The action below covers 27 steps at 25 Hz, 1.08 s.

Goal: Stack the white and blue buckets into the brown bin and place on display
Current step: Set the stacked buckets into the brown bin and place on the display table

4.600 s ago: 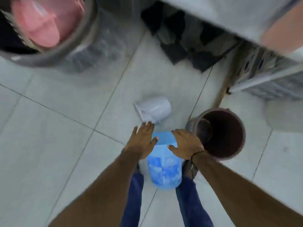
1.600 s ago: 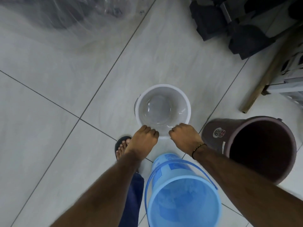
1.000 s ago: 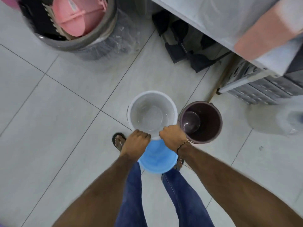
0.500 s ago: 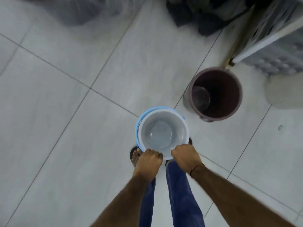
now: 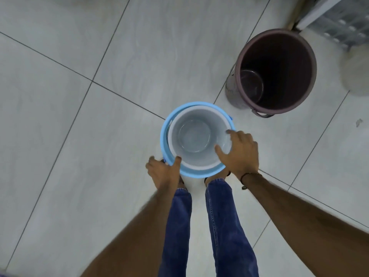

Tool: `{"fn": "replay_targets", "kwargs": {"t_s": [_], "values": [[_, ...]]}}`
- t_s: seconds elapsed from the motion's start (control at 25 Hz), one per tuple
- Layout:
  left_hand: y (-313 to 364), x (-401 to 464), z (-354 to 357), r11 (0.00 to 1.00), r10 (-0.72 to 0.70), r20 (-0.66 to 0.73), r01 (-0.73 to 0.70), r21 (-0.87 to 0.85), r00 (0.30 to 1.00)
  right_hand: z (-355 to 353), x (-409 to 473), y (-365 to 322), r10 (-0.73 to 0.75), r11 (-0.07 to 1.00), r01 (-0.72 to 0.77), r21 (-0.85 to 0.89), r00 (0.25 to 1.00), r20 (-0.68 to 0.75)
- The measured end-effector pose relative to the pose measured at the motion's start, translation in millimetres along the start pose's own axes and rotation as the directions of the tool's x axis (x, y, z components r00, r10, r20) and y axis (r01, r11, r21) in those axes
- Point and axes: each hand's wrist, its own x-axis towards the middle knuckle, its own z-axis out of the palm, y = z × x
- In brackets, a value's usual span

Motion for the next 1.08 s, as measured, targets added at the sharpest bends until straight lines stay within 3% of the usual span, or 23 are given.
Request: {"fn": "replay_targets", "kwargs": {"t_s": [0.04,0.08,0.12,0.16,0.44,0.6,0.8,0.96,1.08], "values": [[1.0,11.9,-0.5,0.961,-0.183,0.143,0.208,-0.182,0.973,-0.7,10.7,1.3,0.220,0.969,-0.222,0.108,0.975,0.030],[2.7,20.7,-1.9,0.915,-0.242,0.281,0.315,-0.253,0.929,1.5,21.9,4.3,0.413,0.875,-0.432,0.218,0.902,0.127],[2.1,29.0,-3.3,0.912,-0.235,0.349,0.330,-0.246,0.907,6.0,32.0,7.6,0.516,0.767,-0.575,0.284,0.817,0.258],[3.0,33.0,-4.3,0.918,-0.215,0.357,0.313,-0.244,0.909,10.4,38.6,9.9,0.529,0.714,-0.632,0.301,0.769,0.358],[37.4,18.8,-64.0,0.918,-0.130,0.285,0.224,-0.328,0.950,-13.9,43.1,-18.3,0.420,0.776,-0.556,0.298,0.808,0.412],[95.5,-21.6,-133.0,0.931,-0.032,0.262,0.124,-0.345,0.965,-96.3,46.9,-53.6,0.386,0.745,-0.559,0.364,0.806,0.448],[218.1,-111.9,-203.1,0.932,0.150,0.303,-0.032,-0.362,0.941,-258.7,40.4,-63.7,0.438,0.602,-0.581,0.547,0.814,0.382],[307.0,-175.0,-198.2,0.916,0.325,0.377,-0.191,-0.352,0.867,-360.0,45.3,-22.5,0.460,0.565,-0.540,0.624,0.834,0.305],[348.0,-191.3,-147.7,0.915,0.366,0.419,-0.240,-0.324,0.831,-389.6,62.4,26.9,0.540,0.497,-0.584,0.641,0.787,0.299]]}}
